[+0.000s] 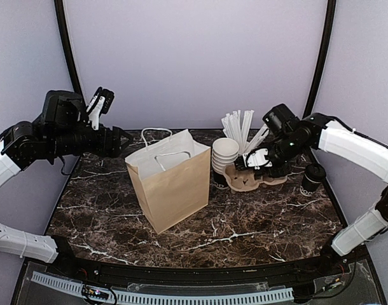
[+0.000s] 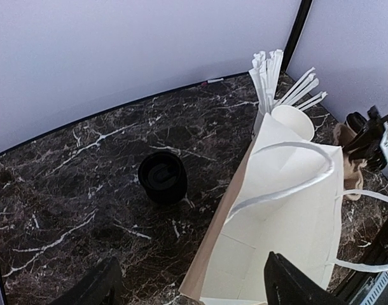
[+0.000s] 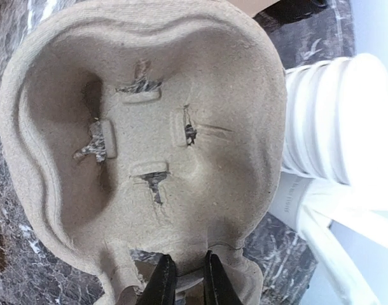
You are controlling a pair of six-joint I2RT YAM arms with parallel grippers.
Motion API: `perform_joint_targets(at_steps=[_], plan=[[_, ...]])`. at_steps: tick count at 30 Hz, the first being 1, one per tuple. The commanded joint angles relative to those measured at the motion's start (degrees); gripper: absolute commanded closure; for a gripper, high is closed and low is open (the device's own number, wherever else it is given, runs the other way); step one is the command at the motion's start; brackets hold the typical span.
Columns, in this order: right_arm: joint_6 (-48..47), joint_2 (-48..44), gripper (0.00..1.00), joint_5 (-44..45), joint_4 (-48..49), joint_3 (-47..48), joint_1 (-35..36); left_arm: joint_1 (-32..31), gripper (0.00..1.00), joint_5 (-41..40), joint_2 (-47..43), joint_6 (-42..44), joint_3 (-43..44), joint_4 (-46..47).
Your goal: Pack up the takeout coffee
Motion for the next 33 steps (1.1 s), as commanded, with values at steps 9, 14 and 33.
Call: perform_joint_targets(at_steps=[9, 14, 33], plan=[[6.1, 2.8, 0.89, 0.8, -7.9, 29.8, 3.5, 9.2, 0.25, 19.8, 9.9, -1.2, 8.9, -8.6], [9.1, 4.9, 0.89, 0.1, -4.3, 34.5, 4.7, 10.4, 0.32, 25.2, 13.8, 0.3, 10.9, -10.3], [17.0, 16.5, 0.93, -13.8, -4.9, 58.6, 18.7, 10.8, 1.0, 36.5, 27.0, 5.9, 20.1, -11.1]])
